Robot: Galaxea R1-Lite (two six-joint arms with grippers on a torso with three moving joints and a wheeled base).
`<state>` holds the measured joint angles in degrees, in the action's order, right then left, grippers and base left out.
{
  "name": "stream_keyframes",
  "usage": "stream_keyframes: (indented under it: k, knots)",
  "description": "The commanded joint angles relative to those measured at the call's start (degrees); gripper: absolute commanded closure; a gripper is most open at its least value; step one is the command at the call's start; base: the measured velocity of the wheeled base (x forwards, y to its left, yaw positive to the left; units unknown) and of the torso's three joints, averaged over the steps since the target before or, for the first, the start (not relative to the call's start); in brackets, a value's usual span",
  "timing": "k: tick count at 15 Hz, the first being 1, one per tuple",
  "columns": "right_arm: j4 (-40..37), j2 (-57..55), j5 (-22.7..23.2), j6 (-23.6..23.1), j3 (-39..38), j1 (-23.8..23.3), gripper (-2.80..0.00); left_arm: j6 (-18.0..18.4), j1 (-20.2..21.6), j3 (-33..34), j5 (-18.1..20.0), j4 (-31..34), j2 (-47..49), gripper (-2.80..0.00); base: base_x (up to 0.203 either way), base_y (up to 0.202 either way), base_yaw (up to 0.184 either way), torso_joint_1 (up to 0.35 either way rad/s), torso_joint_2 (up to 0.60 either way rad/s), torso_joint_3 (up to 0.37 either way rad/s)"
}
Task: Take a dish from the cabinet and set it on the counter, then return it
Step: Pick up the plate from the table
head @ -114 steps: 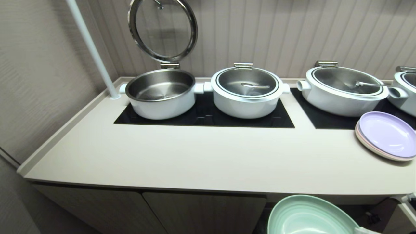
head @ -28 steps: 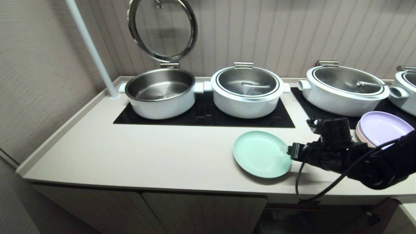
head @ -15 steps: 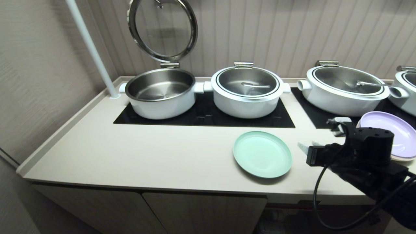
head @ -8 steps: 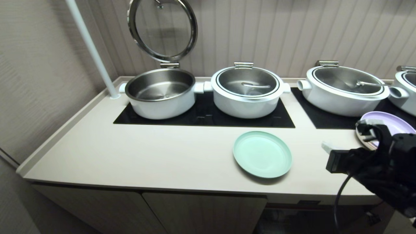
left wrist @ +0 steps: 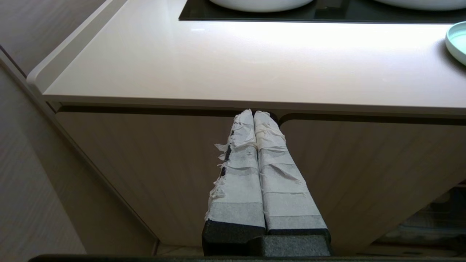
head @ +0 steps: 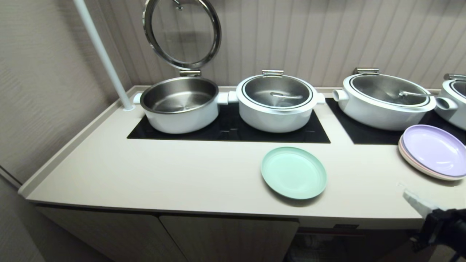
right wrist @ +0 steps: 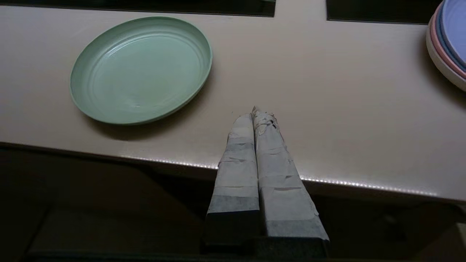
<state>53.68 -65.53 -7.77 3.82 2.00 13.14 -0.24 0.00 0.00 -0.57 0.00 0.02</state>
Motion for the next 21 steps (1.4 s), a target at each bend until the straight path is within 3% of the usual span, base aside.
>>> stream_keyframes:
  k: [1, 9, 11, 16, 21]
  knots:
    - [-5.5, 12.0, -0.1, -0.8, -1.5, -1.1, 0.0, 0.0, 0.0, 0.0, 0.0, 0.0, 0.0, 0.0, 0.0, 0.0, 0.0, 0.0, 0.0, 0.0]
    - [-42.5, 44.6, 0.5, -9.1, -2.0, -6.1, 0.0, 0.0, 0.0, 0.0, 0.0, 0.0, 0.0, 0.0, 0.0, 0.0, 0.0, 0.0, 0.0, 0.0]
    - [-48.8, 49.4, 5.9, -10.2, -2.0, -7.7, 0.0, 0.0, 0.0, 0.0, 0.0, 0.0, 0.0, 0.0, 0.0, 0.0, 0.0, 0.0, 0.0, 0.0]
    - [-53.7, 53.1, 7.7, -9.9, -1.8, -13.4, 0.0, 0.0, 0.0, 0.0, 0.0, 0.0, 0.0, 0.0, 0.0, 0.0, 0.0, 0.0, 0.0, 0.0]
    - [-53.6, 61.1, 8.4, -9.6, -2.0, -13.5, 0.0, 0.0, 0.0, 0.0, 0.0, 0.0, 0.0, 0.0, 0.0, 0.0, 0.0, 0.0, 0.0, 0.0]
